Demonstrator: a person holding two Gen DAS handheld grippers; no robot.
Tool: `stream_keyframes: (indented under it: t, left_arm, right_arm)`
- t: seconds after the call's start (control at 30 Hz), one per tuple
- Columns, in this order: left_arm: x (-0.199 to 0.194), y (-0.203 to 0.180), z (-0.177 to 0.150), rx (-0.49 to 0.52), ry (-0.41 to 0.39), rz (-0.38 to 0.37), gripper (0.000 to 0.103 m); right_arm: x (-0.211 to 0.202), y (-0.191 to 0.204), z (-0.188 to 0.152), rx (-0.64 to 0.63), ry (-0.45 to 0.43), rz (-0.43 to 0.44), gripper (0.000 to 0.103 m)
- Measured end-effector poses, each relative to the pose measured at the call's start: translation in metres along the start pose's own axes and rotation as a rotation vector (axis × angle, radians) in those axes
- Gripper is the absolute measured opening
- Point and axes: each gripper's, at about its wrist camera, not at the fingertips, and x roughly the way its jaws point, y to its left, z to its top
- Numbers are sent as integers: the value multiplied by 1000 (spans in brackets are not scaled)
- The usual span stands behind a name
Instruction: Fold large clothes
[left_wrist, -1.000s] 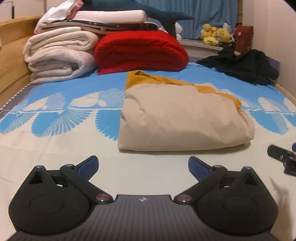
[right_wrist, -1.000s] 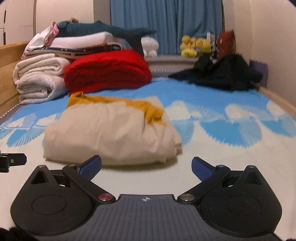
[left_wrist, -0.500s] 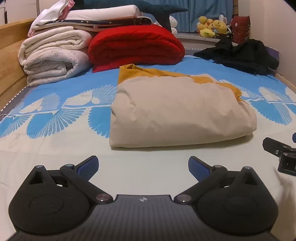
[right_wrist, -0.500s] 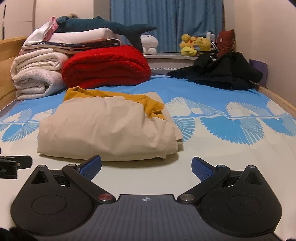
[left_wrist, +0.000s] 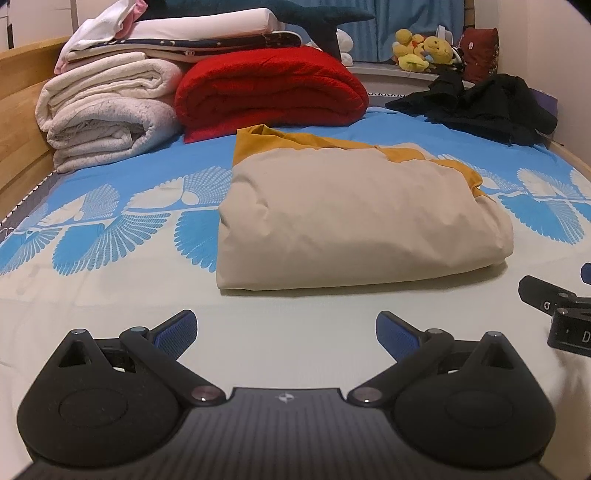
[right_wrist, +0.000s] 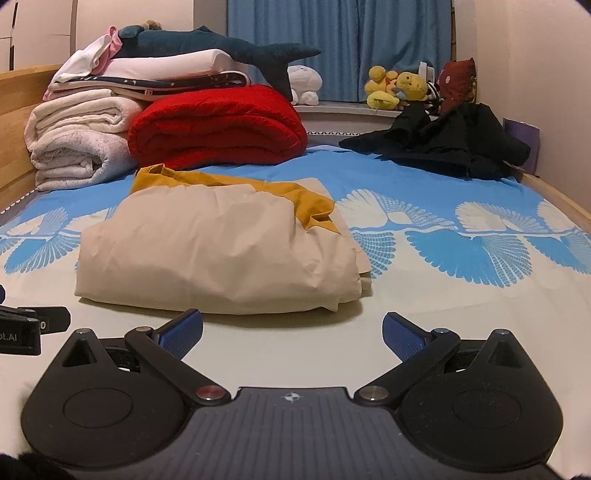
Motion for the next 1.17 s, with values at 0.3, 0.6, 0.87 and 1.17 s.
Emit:
stream_keyframes:
  t: [0.3,0.6,0.87,1.17]
  left_arm:
    - [1,-3,-1,0,4,3,103]
    - [1,-3,-4,5,4,1,103]
    - [2,-4,-6,9,12,-6,103]
    - [4,-6,-9,-4,31,-18,103]
  right_arm:
    - [-1,2,-1,-8,-2,12,102]
    - [-2,4,-1,-19,-6,16,102]
    - [-2,5,-2,-19,-3,19,102]
    - [-3,6,-2,-30,-3,27,102]
